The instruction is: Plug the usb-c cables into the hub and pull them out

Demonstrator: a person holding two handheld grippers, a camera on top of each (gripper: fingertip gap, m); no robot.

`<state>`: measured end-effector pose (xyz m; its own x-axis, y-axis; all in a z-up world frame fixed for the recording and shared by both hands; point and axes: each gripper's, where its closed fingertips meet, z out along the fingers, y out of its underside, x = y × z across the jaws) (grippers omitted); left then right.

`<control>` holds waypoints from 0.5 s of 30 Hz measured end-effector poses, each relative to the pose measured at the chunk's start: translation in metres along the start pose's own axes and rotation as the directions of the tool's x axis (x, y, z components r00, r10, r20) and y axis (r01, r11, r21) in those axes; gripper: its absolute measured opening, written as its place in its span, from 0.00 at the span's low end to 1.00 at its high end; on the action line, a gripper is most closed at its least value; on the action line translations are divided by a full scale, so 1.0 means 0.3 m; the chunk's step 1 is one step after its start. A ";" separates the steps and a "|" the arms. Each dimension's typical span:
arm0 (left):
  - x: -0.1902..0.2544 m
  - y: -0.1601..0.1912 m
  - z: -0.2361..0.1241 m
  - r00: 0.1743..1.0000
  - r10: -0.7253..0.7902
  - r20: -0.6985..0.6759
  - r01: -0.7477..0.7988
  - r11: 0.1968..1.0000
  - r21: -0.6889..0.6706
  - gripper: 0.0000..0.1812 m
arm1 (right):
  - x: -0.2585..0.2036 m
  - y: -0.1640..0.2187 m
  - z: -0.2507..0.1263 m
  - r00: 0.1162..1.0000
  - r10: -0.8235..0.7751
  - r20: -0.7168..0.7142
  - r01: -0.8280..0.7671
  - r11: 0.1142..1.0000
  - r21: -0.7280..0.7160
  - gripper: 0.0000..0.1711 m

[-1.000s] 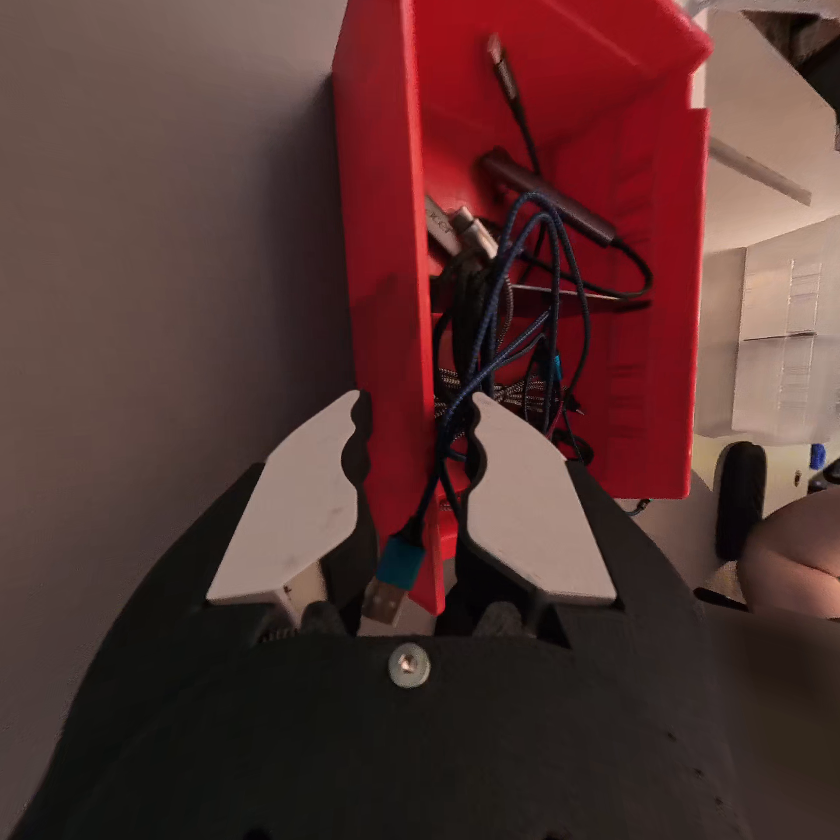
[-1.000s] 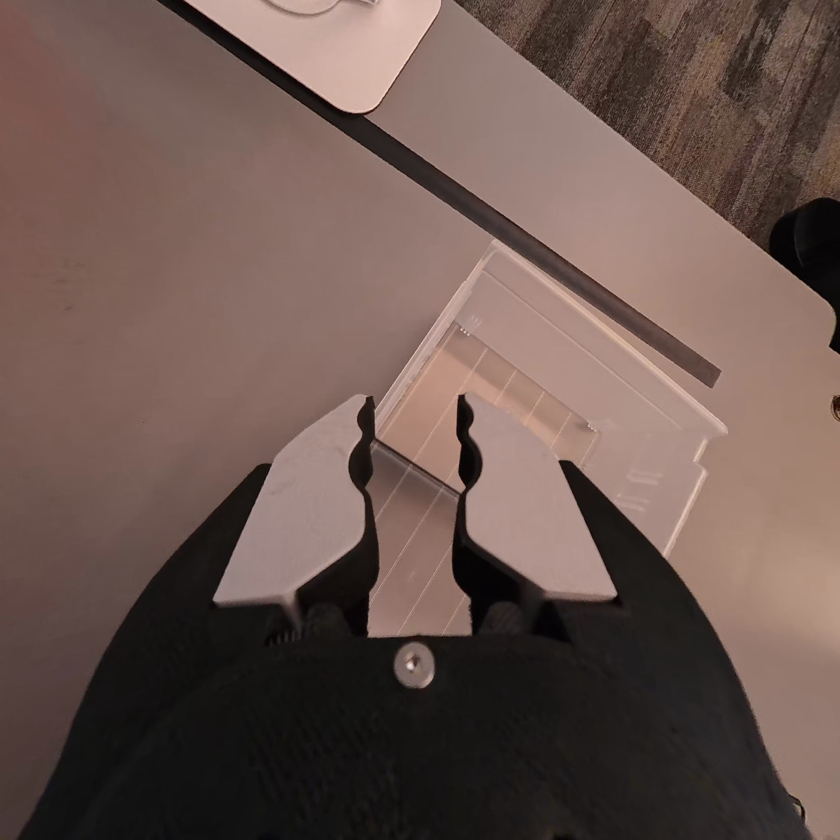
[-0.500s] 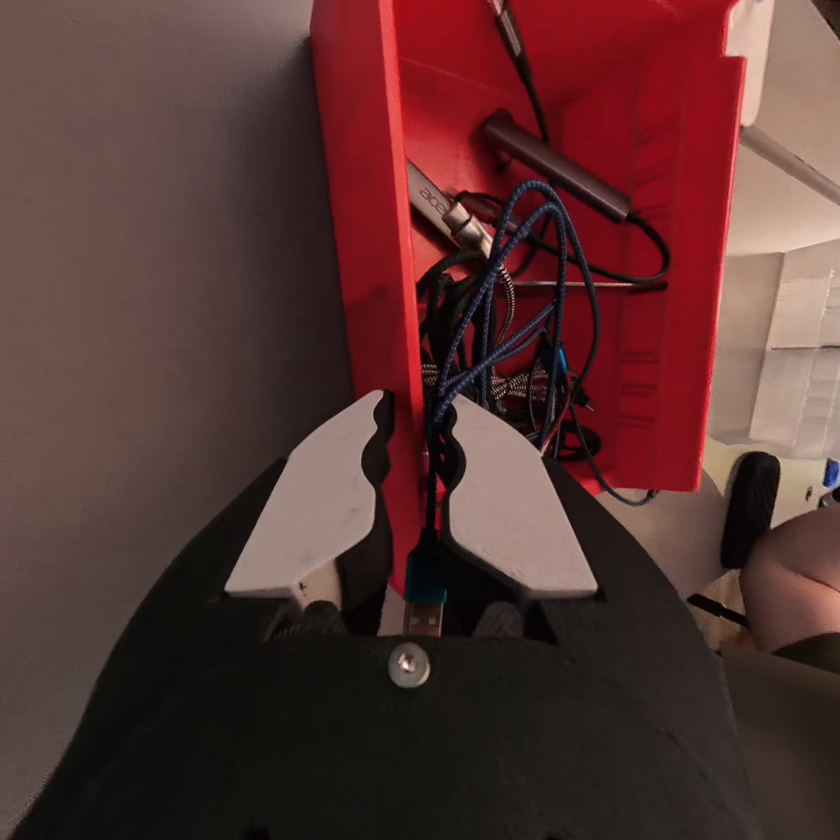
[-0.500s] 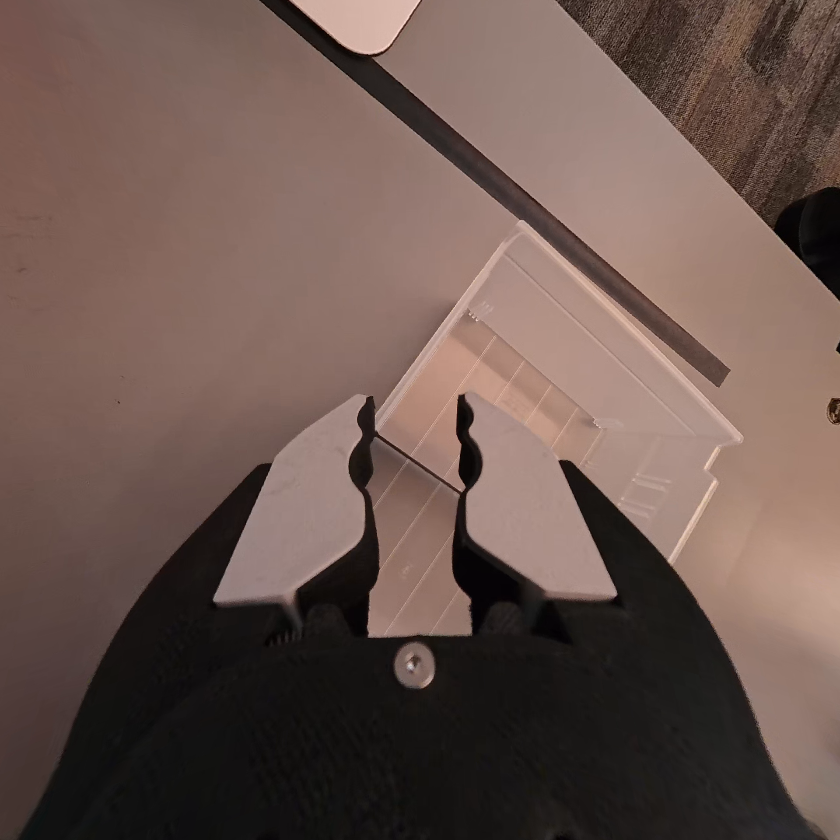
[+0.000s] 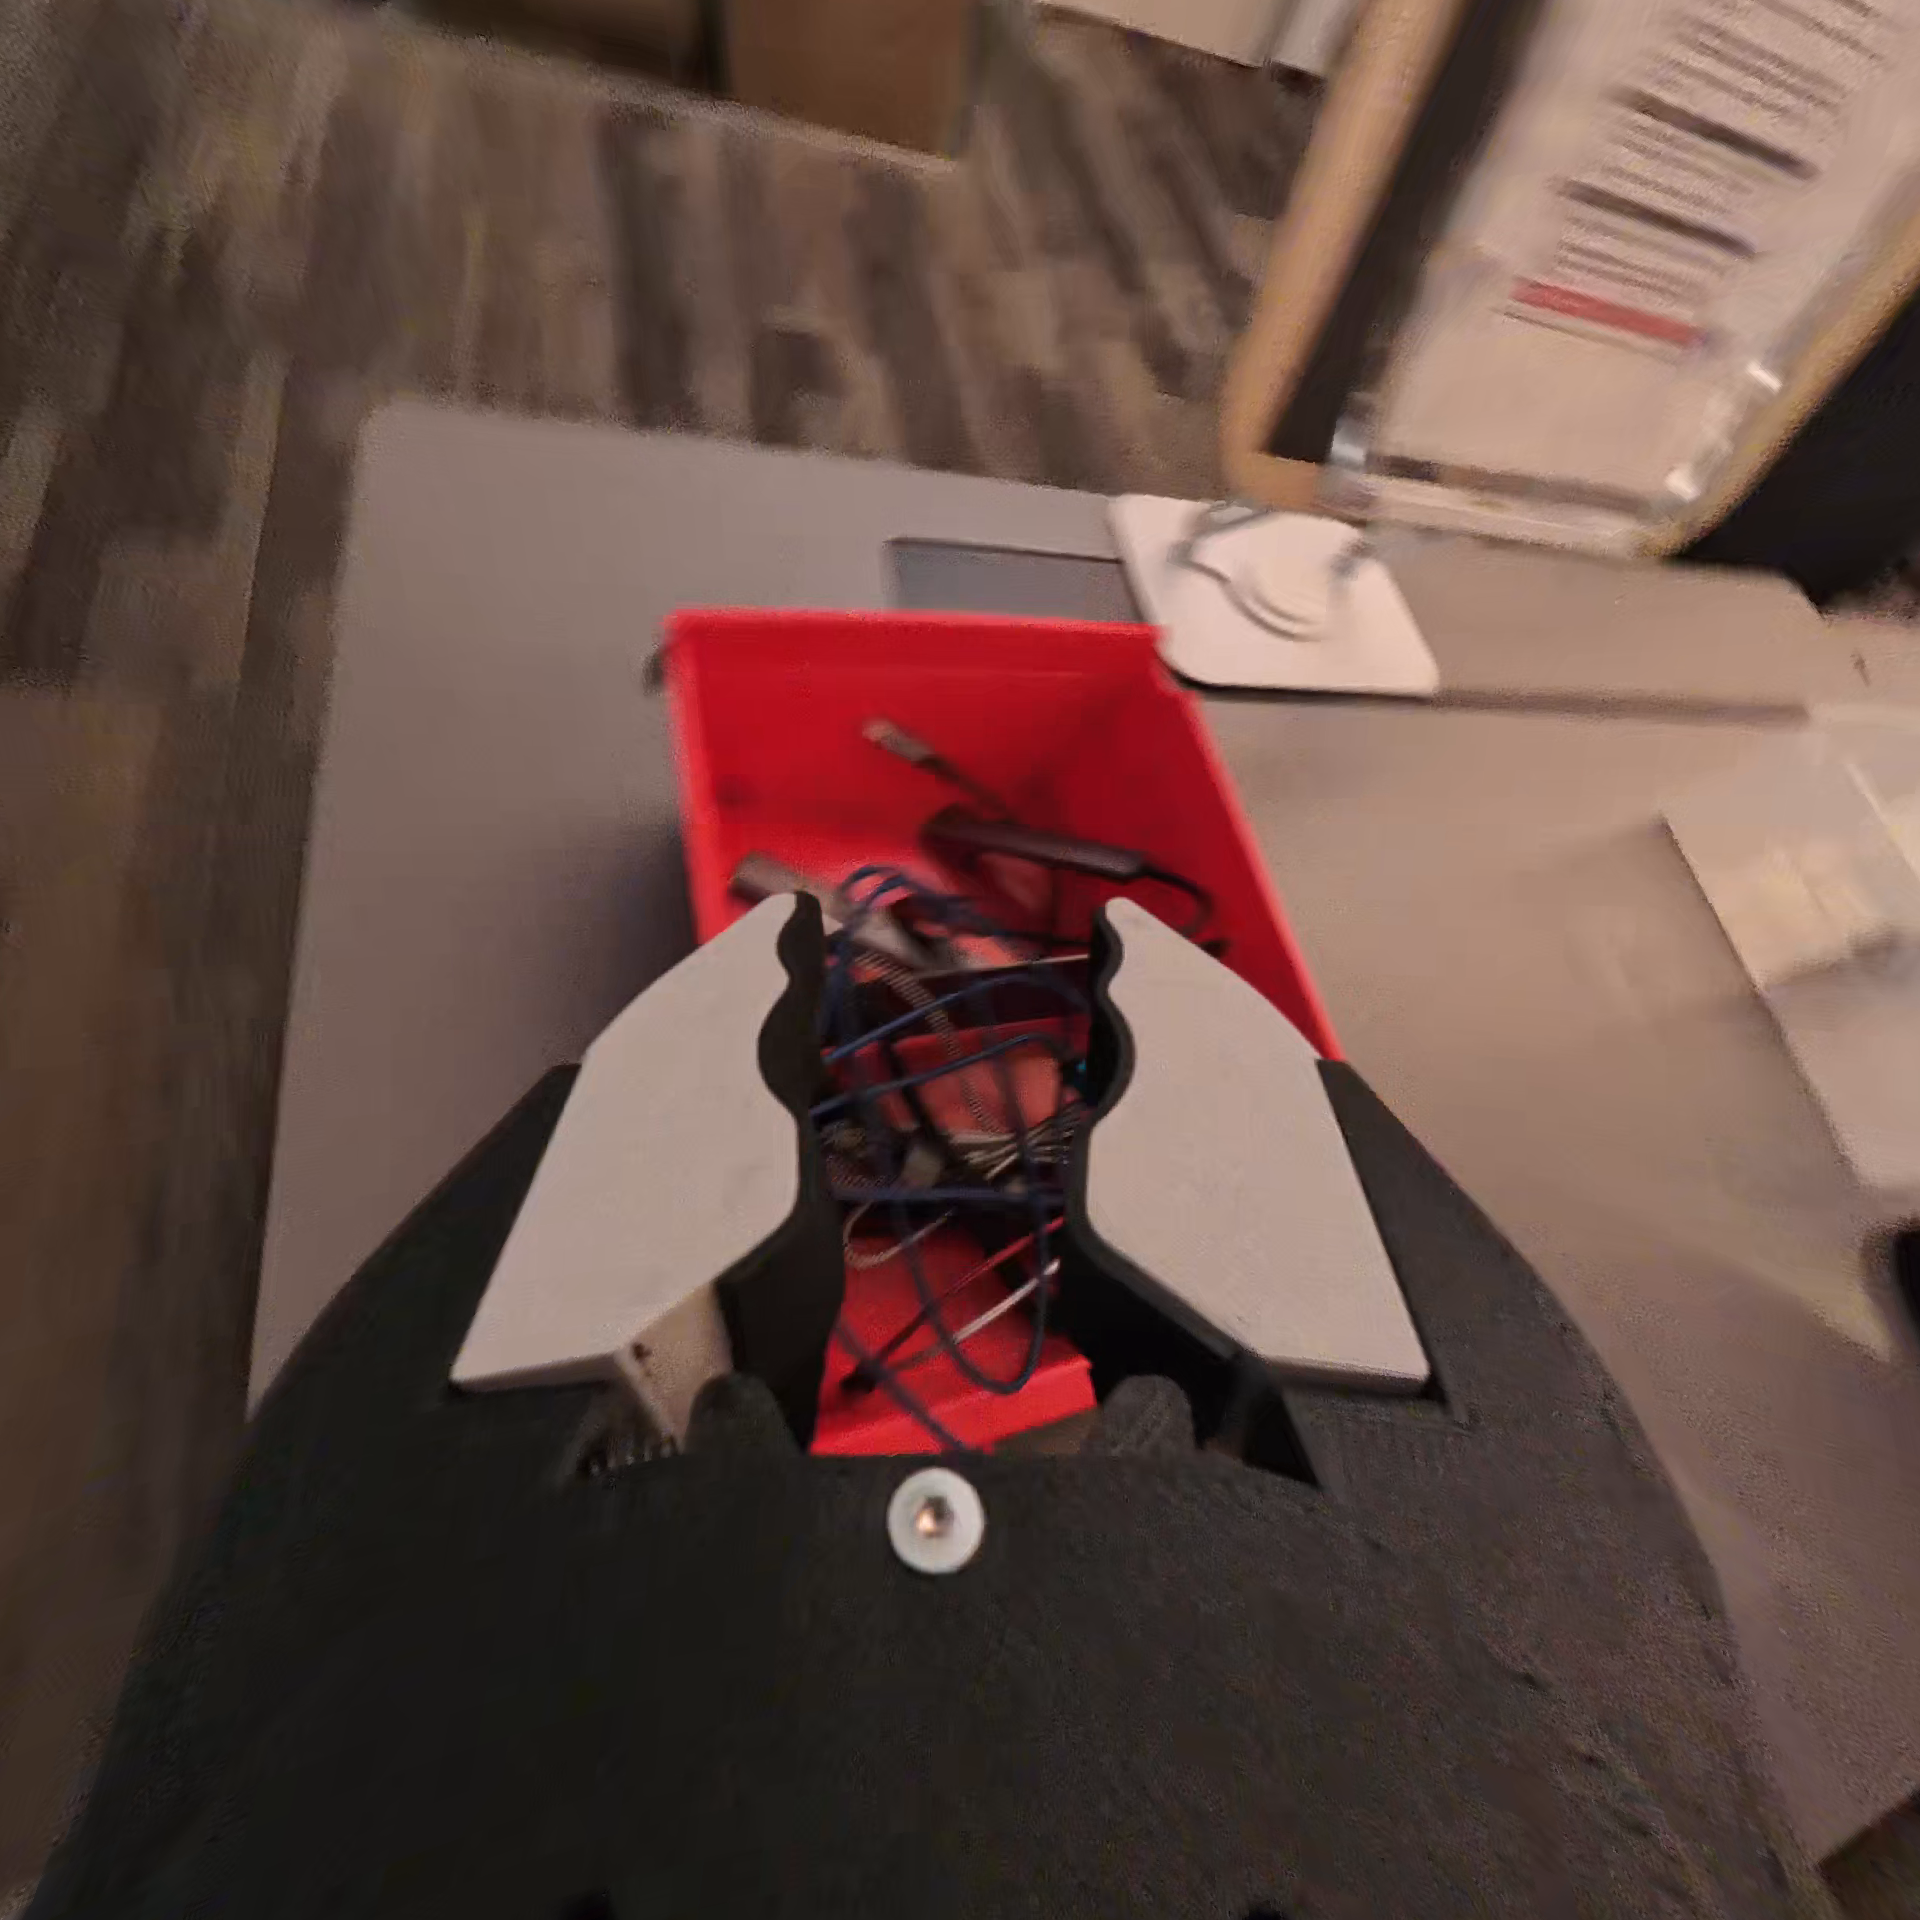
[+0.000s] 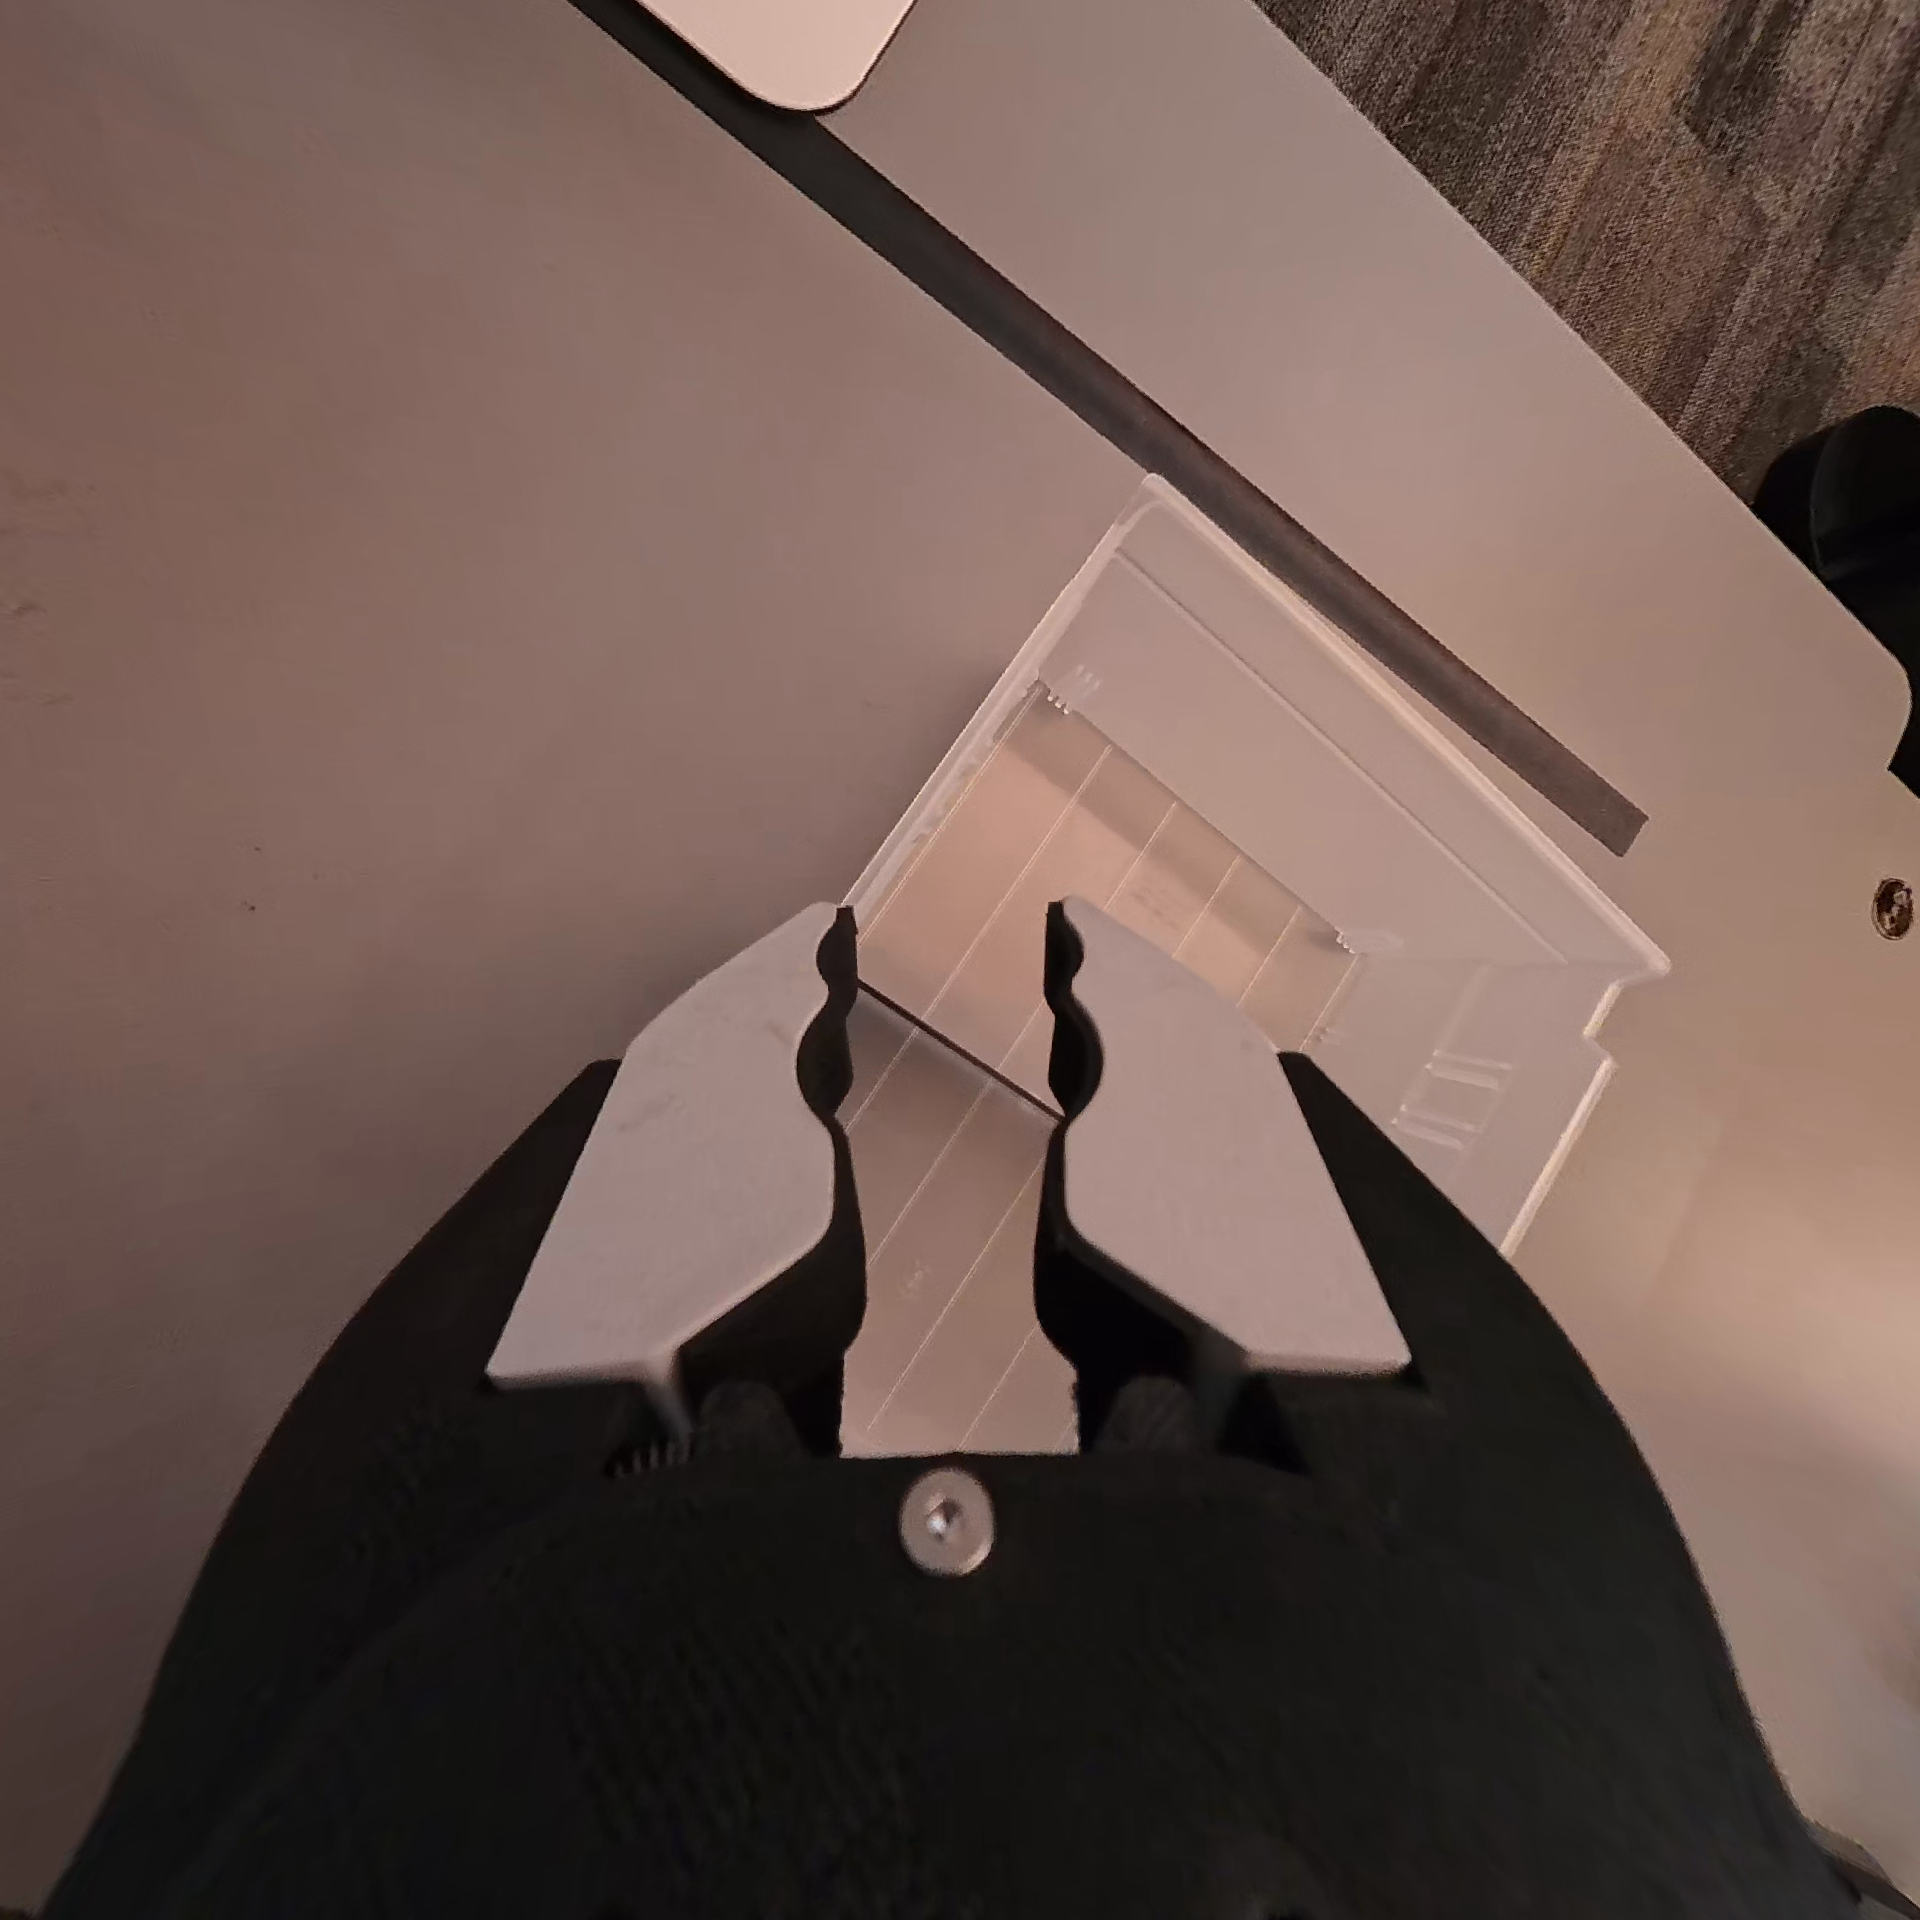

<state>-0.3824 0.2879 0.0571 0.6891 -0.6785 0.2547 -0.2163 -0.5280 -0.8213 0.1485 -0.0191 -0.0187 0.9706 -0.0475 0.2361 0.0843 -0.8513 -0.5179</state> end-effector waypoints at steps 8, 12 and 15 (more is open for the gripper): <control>0.369 0.181 0.351 0.772 0.579 -0.262 -0.626 0.763 -0.162 0.21 | -0.012 0.005 -0.007 0.999 -0.039 0.007 0.039 0.999 -0.002 0.21; 0.285 0.343 0.458 0.712 0.639 -0.292 -0.700 0.608 -0.374 0.23 | -0.003 0.007 -0.013 0.999 -0.048 0.009 0.048 0.999 0.006 0.21; 0.284 0.372 0.514 0.724 0.617 -0.308 -0.689 0.617 -0.381 0.20 | -0.002 0.015 -0.006 0.998 -0.056 0.009 0.056 0.998 -0.009 0.21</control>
<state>-0.2410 0.2499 -0.0917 0.1518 -0.9745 -0.1651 -0.8717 -0.0532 -0.4871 0.1480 -0.0239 -0.0196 0.9664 0.0048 0.2569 0.1364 -0.8571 -0.4968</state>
